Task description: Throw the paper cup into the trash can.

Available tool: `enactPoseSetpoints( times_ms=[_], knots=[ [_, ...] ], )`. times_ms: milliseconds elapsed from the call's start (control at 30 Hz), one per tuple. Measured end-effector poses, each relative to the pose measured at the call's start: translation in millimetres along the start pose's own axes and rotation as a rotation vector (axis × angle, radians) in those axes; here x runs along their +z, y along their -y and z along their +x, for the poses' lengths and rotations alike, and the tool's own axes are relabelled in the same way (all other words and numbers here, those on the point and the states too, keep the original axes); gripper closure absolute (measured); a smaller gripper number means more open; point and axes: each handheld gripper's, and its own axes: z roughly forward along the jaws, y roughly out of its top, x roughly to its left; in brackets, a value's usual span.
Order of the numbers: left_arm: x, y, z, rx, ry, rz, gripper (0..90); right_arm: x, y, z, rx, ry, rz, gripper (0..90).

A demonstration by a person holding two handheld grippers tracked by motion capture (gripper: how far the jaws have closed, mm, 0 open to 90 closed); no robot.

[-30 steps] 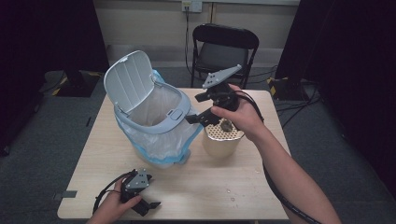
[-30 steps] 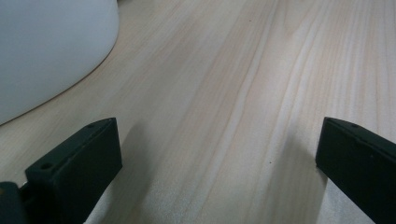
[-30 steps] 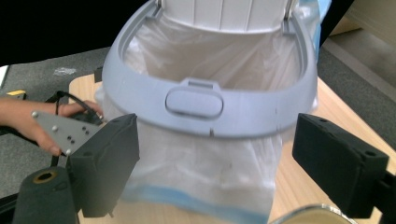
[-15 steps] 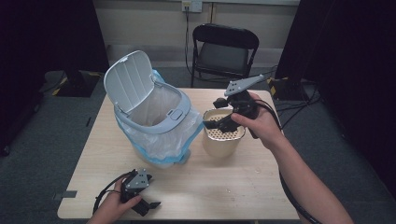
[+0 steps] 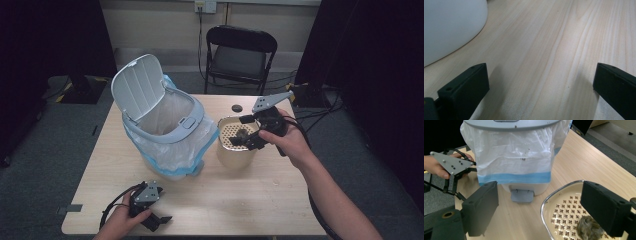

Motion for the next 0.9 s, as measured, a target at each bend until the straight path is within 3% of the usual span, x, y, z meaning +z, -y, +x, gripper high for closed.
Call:
enactPoseSetpoints(
  times_ms=[467, 900],
  knots=[
    [-0.2, 0.0, 0.1, 0.001, 0.002, 0.004, 0.0, -3.1, 34.2, 2.0, -0.012, 0.031, 0.035, 14.4],
    [0.1, 0.1, -0.2, -0.003, 0.002, 0.001, 0.0, 1.9, 63.6, 6.5, -0.002, 0.014, 0.045, 14.5]
  ],
)
